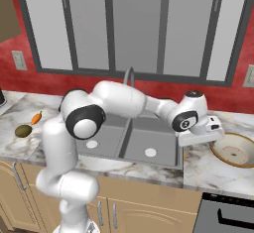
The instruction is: Remove the potato and carrot from the sink. Then move the bowl and cup from the counter to the sink for washing.
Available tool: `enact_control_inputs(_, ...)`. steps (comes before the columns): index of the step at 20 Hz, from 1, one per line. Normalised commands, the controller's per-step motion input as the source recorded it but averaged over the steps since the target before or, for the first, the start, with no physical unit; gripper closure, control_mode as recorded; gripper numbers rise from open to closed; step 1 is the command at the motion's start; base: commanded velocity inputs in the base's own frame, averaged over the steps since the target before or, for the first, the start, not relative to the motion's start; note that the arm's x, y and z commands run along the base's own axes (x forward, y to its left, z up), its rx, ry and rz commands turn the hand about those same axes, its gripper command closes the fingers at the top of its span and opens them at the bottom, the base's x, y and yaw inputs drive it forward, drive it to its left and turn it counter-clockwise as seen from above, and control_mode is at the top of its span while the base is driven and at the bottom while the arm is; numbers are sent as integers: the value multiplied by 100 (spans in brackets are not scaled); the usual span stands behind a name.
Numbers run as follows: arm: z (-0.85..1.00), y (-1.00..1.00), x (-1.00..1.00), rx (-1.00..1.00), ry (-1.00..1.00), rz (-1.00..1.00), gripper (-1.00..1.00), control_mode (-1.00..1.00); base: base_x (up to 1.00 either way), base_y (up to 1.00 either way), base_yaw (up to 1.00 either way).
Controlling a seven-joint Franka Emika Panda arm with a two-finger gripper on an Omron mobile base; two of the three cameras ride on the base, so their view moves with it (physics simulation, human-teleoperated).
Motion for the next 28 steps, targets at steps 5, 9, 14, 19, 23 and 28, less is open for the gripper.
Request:
enact_control_inputs(5,-3,-18,12,0,-5,0,-100,-100,0,0,0)
enact_control_inputs(9,-6,-15,12,0,-4,0,-100,-100,0,0,0)
enact_control_inputs(14,-13,-8,8,0,-3,0,-100,-100,0,0,0)
enact_control_inputs(19,-18,-4,6,0,-3,0,-100,-100,0,0,0)
enact_control_inputs(23,-15,-4,10,0,-7,0,-100,-100,0,0,0)
enact_control_inputs(28,-15,-5,12,-1,-6,0,-100,-100,0,0,0)
